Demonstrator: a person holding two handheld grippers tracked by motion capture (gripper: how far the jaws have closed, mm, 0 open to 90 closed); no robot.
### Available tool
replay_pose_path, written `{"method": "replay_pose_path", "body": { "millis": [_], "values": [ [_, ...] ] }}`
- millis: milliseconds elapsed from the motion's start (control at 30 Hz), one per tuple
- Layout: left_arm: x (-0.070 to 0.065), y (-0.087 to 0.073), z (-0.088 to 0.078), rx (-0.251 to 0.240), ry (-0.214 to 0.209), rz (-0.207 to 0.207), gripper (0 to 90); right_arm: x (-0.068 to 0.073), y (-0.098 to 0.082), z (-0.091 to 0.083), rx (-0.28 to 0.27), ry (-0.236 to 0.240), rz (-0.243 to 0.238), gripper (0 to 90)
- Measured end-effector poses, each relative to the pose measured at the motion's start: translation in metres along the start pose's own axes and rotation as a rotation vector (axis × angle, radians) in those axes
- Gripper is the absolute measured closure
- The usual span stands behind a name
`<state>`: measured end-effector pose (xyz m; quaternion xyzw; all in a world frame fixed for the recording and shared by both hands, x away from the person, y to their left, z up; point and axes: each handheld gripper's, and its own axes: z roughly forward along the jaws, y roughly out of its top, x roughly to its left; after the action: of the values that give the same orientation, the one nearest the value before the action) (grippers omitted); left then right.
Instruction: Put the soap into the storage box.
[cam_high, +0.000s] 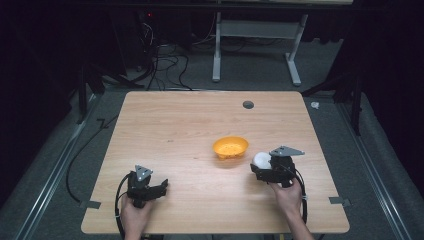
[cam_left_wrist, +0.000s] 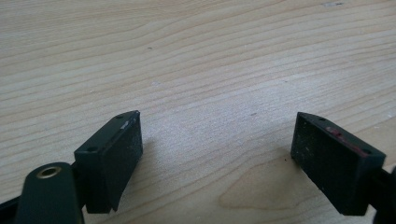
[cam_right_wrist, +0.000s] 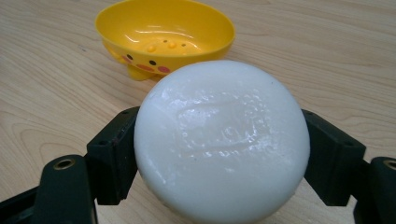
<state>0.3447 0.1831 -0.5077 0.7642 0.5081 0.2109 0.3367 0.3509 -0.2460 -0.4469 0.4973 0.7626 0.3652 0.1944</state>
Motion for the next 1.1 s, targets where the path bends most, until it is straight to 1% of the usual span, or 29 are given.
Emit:
{"method": "replay_pose_path", "body": {
  "millis": [167, 200, 233, 333, 867, 1000, 1100],
  "values": [
    [0.0, 0.0, 0.0, 0.0, 0.0, 0.0, 17.1, 0.003, 0.005, -0.001, -0.004, 0.013, -0.011, 23.6],
    [0.0, 0.0, 0.0, 0.0, 0.0, 0.0, 17.1, 0.005, 0.006, -0.001, -0.005, 0.018, -0.007, 23.6],
    [0.0, 0.0, 0.0, 0.0, 0.0, 0.0, 17.1, 0.005, 0.007, -0.001, -0.007, 0.023, -0.015, 23.6],
    [0.0, 0.0, 0.0, -0.001, 0.001, -0.001, 17.1, 0.006, 0.011, 0.001, -0.004, 0.032, -0.013, 23.6],
    [0.0, 0.0, 0.0, -0.001, 0.002, 0.001, 17.1, 0.014, 0.033, -0.001, -0.037, 0.094, -0.028, 23.6],
    [0.0, 0.0, 0.0, -0.001, 0.002, 0.001, 17.1, 0.016, 0.037, 0.0, -0.032, 0.1, -0.042, 23.6],
    [0.0, 0.0, 0.0, -0.001, 0.002, 0.001, 17.1, 0.018, 0.042, 0.001, -0.04, 0.1, -0.047, 23.6]
  ]
}}
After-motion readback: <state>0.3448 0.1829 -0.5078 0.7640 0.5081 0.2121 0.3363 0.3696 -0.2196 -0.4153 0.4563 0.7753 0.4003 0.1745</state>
